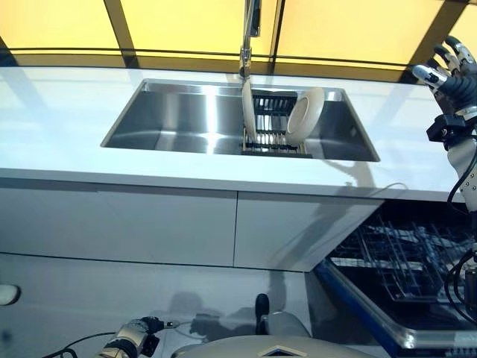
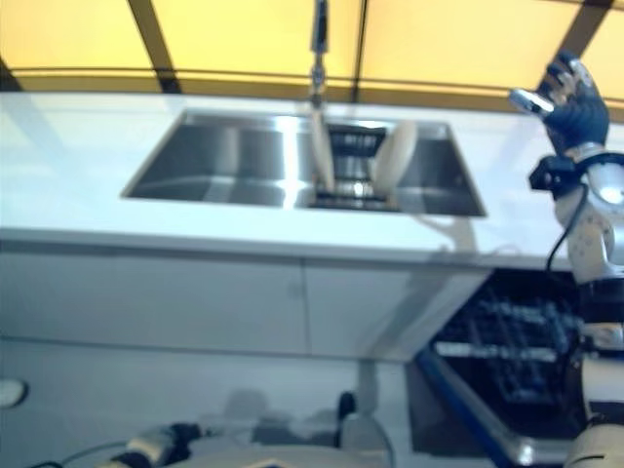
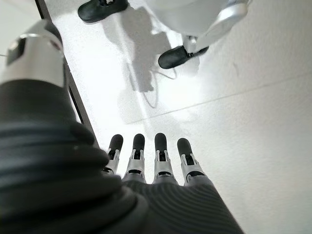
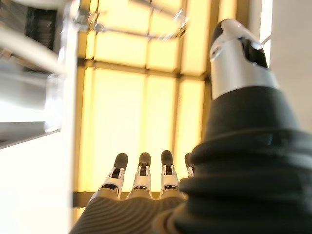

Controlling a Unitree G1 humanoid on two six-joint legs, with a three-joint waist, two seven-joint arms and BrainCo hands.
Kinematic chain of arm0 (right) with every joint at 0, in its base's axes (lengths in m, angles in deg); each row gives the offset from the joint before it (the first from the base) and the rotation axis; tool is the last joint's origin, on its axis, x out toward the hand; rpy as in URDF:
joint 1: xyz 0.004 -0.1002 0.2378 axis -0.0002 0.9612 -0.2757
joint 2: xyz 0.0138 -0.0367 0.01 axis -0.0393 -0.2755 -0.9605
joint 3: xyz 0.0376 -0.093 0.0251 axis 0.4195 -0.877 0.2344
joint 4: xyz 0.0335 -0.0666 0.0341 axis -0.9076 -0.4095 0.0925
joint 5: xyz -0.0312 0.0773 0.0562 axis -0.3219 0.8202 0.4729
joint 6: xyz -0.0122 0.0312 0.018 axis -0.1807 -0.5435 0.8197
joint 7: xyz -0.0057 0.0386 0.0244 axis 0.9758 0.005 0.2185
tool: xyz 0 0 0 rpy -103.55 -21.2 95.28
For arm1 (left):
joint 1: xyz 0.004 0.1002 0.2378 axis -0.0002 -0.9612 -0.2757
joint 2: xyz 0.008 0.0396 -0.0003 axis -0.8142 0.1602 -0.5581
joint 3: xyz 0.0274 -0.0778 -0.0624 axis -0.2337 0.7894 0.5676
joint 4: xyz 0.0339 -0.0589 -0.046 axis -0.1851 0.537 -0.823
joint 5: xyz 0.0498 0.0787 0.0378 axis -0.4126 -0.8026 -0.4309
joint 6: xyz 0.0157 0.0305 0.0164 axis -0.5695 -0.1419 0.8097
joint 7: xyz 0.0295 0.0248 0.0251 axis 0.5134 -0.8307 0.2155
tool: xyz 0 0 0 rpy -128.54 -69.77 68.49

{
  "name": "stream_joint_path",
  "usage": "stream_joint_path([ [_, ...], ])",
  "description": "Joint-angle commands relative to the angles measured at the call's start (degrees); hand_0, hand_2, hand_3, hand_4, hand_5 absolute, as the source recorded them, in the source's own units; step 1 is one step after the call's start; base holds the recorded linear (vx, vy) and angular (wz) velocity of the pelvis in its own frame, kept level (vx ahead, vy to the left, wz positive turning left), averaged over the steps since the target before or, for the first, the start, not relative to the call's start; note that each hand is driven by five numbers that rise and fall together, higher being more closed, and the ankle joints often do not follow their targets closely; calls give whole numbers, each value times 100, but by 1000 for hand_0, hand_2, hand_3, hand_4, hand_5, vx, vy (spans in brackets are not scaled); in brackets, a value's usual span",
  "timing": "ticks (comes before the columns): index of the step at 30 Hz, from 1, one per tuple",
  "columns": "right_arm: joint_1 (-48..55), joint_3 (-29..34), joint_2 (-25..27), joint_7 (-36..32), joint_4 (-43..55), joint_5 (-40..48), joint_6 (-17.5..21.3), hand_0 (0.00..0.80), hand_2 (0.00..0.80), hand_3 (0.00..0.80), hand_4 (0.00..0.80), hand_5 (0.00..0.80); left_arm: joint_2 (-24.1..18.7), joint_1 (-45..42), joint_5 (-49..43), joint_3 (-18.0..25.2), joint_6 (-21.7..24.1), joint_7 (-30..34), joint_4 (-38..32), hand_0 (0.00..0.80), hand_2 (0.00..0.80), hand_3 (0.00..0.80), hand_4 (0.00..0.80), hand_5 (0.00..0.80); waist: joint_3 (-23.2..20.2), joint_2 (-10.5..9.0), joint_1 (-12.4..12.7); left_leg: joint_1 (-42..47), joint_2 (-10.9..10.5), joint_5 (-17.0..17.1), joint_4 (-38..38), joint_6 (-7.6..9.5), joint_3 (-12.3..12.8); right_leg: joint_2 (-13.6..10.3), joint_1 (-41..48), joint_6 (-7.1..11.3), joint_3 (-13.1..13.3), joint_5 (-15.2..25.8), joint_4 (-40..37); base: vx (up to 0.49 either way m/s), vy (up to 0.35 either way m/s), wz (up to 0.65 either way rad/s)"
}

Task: Take plates into dishwasher

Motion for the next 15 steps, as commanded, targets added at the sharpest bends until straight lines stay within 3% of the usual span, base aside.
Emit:
stream_joint_path([
  [1,-1023,-284,219,-144,-420,-175,99,0,0,0,0,0,-271,207,-257,-220,53,76,-44,0,0,0,0,0,5,-242,130,371,-527,-533,397,343,-108,-314,-47,243,90,95,141,147,-101,-6],
  [4,-1180,-446,253,-113,-583,-293,-3,0,0,0,0,0,-268,230,-148,-217,12,102,-265,0,0,0,0,0,-7,-189,165,403,-404,-448,254,261,59,-406,127,274,-64,8,93,129,-79,-4],
  [7,-1263,-479,204,87,-571,-324,-87,0,0,0,0,0,-317,182,-299,-374,7,137,-417,0,0,0,0,0,64,-166,208,315,-246,-345,191,177,377,-564,187,360,-232,-34,132,89,-80,7],
  [13,-1151,-610,28,190,-288,-459,-251,0,0,0,0,0,-399,-8,-382,-265,0,48,-176,0,0,0,0,0,194,-161,187,228,-225,-200,96,186,572,-603,134,443,-327,20,179,110,-105,8],
  [15,-1137,-707,-68,-35,-187,-547,-305,0,0,0,0,0,-392,-88,-221,-172,-11,-86,-136,0,0,0,0,0,208,-137,235,197,-186,-166,127,171,786,-608,189,385,-593,-111,283,67,-122,-28],
])
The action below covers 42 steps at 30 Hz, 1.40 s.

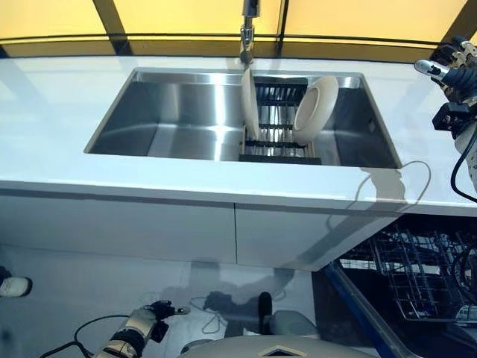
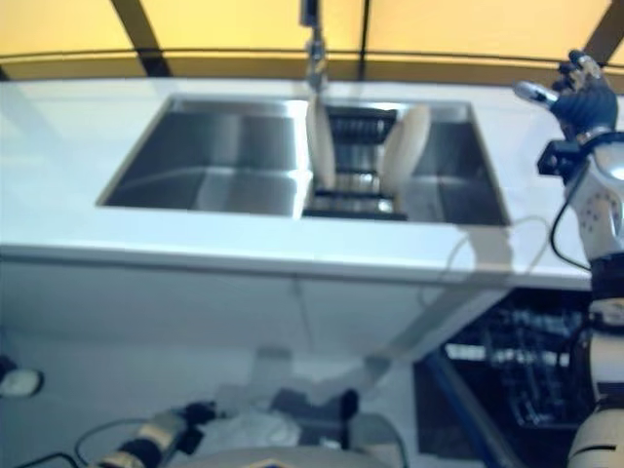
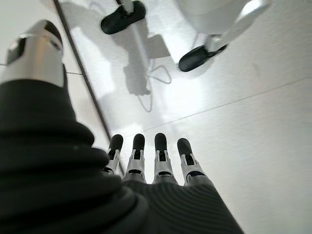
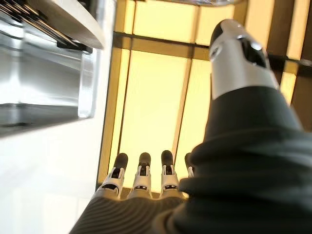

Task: Take plates into dishwasher

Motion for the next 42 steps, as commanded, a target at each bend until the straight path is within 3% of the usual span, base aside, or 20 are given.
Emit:
stream_joint_path([
  [1,-409,-238,-198,-161,211,-219,75,0,0,0,0,0,-348,-115,-63,-34,0,-211,155,0,0,0,0,0,-183,-398,224,-117,-472,-11,284,319,33,-904,-144,727,-304,-135,643,35,-121,-71],
  [4,-500,-384,-129,-224,107,-242,-26,0,0,0,0,0,-333,11,45,-11,-39,-284,253,0,0,0,0,0,-271,-385,145,-88,-392,-181,935,193,141,-819,-113,478,-292,-391,759,48,-142,-55],
  [6,-600,-611,-26,-340,-109,-176,20,0,0,0,0,0,-250,79,62,-94,74,-291,303,0,0,0,0,0,-274,-430,206,-642,-287,535,2544,-84,18,-659,194,193,-189,-545,614,58,-156,-7],
  [8,-649,-726,0,-373,-178,-210,65,0,0,0,0,0,-191,97,74,-114,136,-299,252,0,0,0,0,0,-227,-547,280,-1174,-405,921,3347,-161,-46,-723,341,89,-137,-569,552,102,-68,-25],
  [9,-712,-812,-15,-347,-194,-179,43,0,0,0,0,0,-133,110,71,-139,61,-280,51,0,0,0,0,0,-112,-605,422,-1842,-344,1021,3627,-157,-11,-753,589,36,-68,-639,508,202,24,-59],
  [11,-817,-856,-195,-295,-299,-223,55,0,0,0,0,0,-129,163,114,-172,-73,-302,-109,0,0,0,0,0,-35,-541,550,-1862,-53,872,2598,-114,209,-734,822,183,-48,-687,385,226,123,-80],
  [12,-873,-897,-232,-265,-325,-234,38,0,0,0,0,0,-139,166,121,-165,-76,-300,-119,0,0,0,0,0,0,-518,595,-1815,26,990,2242,-141,293,-714,916,226,-10,-693,324,231,195,-59],
  [13,-929,-942,-268,-188,-315,-182,0,0,0,0,0,0,-167,170,51,-133,-92,-257,-183,0,0,0,0,0,38,-435,685,-2011,191,1328,1653,-235,359,-650,1087,296,4,-726,213,201,162,-41],
  [14,-916,-906,-240,-152,-188,-79,-138,0,0,0,0,0,-172,192,4,-117,-128,-238,-216,0,0,0,0,0,73,-486,703,-2045,248,1273,1575,-238,425,-731,1209,332,3,-719,80,194,151,-45],
  [16,-829,-807,-242,-143,2,-44,-331,0,0,0,0,0,-127,241,112,-117,-109,-349,-125,0,0,0,0,0,-23,-502,659,-1787,157,1107,953,-236,495,-794,1269,449,-71,-651,-133,141,122,-44],
  [18,-707,-695,-168,-289,32,-58,-433,0,0,0,0,0,-105,242,151,-100,-56,-389,-26,0,0,0,0,0,-192,-459,603,-1441,99,1146,402,-253,552,-818,1255,536,-197,-597,-218,133,101,-43],
  [26,-519,-585,-167,-691,118,31,-463,0,0,0,0,0,-136,57,126,-134,130,-367,139,0,0,0,0,0,-428,-445,600,-1233,53,1087,88,-223,667,-799,1172,607,-337,-562,-353,62,2,-17],
  [42,-935,-1374,-745,-1135,16,235,-946,0,0,0,0,0,-151,-22,238,-134,302,-415,202,0,0,0,0,0,-410,-531,851,-1234,47,1040,55,-169,619,-799,1248,623,-396,-605,-387,14,-2,18],
])
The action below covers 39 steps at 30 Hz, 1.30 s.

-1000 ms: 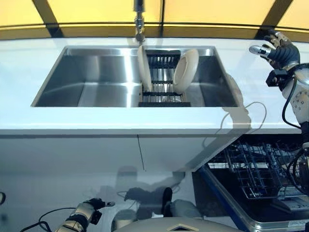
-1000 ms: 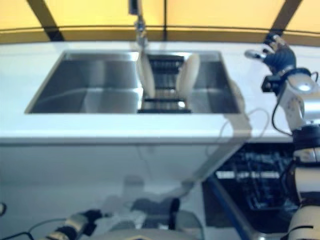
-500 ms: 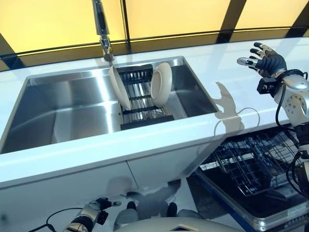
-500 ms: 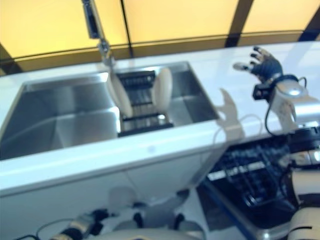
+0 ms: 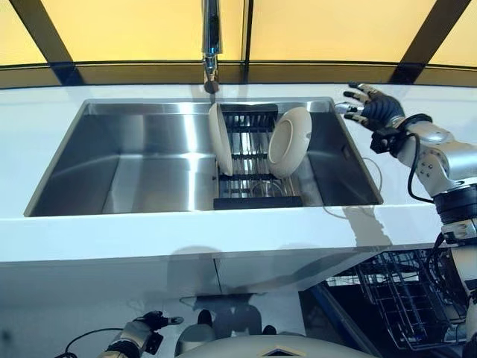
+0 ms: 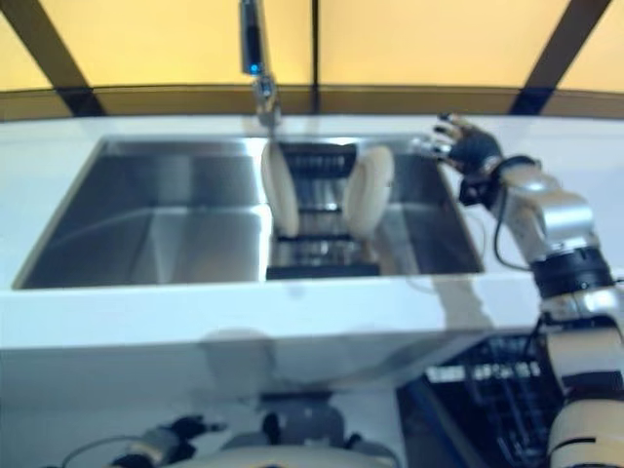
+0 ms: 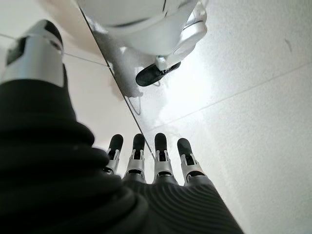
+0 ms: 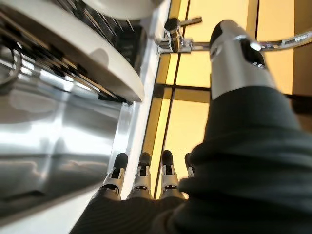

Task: Take plates into dishwasher

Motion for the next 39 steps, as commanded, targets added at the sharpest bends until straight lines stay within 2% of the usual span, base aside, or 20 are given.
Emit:
stream_joint_path([
  [1,-764,-280,-6,15,-208,159,70,0,0,0,0,0,-181,237,173,-236,182,-22,233,0,0,0,0,0,-100,-180,267,187,231,-267,101,-282,188,-359,-44,433,86,79,71,0,0,0],
  [8,-777,-312,-209,124,-466,495,-215,0,0,0,0,0,-183,223,199,-254,226,-15,289,0,0,0,0,0,-72,-198,335,205,231,-279,82,-285,168,-375,-9,448,41,81,60,4,1,1],
  [23,-689,-256,-277,436,-779,726,-433,0,0,0,0,0,-160,236,241,-368,255,-52,238,0,0,0,0,0,-60,-178,273,257,219,-326,70,-274,213,-370,-19,457,116,76,57,0,0,0],
  [39,-703,-410,-341,119,-871,526,-695,0,0,0,0,0,-185,229,266,-399,201,-7,121,0,0,0,0,0,-28,-154,286,273,223,-319,73,-290,214,-373,3,456,100,72,50,0,0,0],
])
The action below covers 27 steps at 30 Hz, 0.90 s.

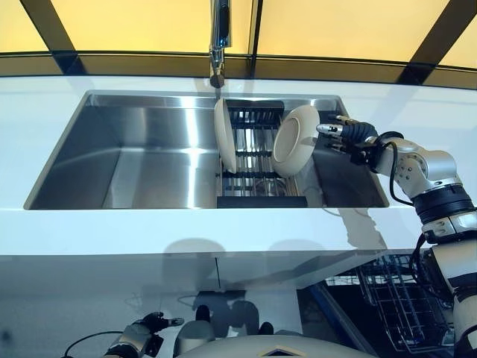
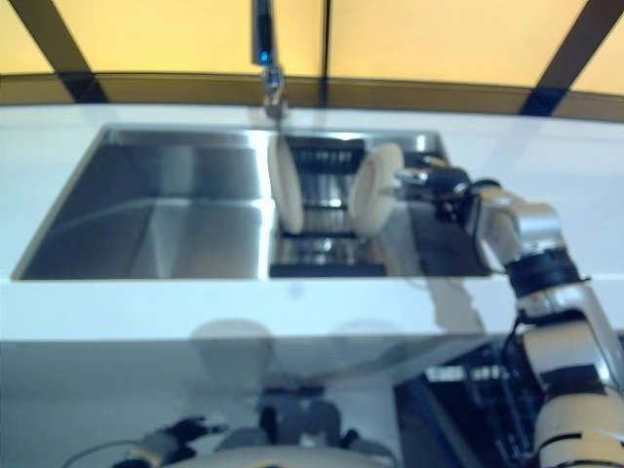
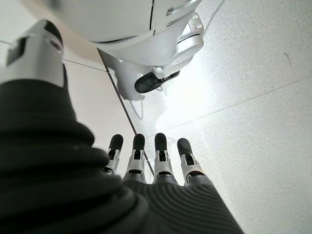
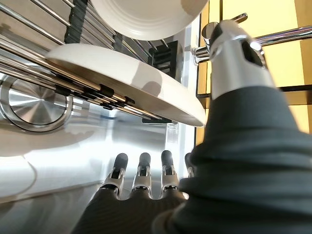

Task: Take plates into dishwasher

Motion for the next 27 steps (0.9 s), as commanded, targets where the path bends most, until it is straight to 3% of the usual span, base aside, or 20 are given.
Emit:
stream_joint_path([
  [1,-619,-320,-17,-46,-289,-17,93,0,0,0,0,0,-181,267,96,-379,2,-17,160,0,0,0,0,0,-144,-104,155,277,239,-335,69,-290,223,-358,6,463,115,69,45,0,0,0],
  [27,-755,-676,-433,-110,-376,-444,-235,0,0,0,0,0,-115,256,327,-474,-37,-128,106,0,0,0,0,0,-91,-127,311,250,200,-321,53,-268,110,-394,26,464,10,75,52,0,0,0],
])
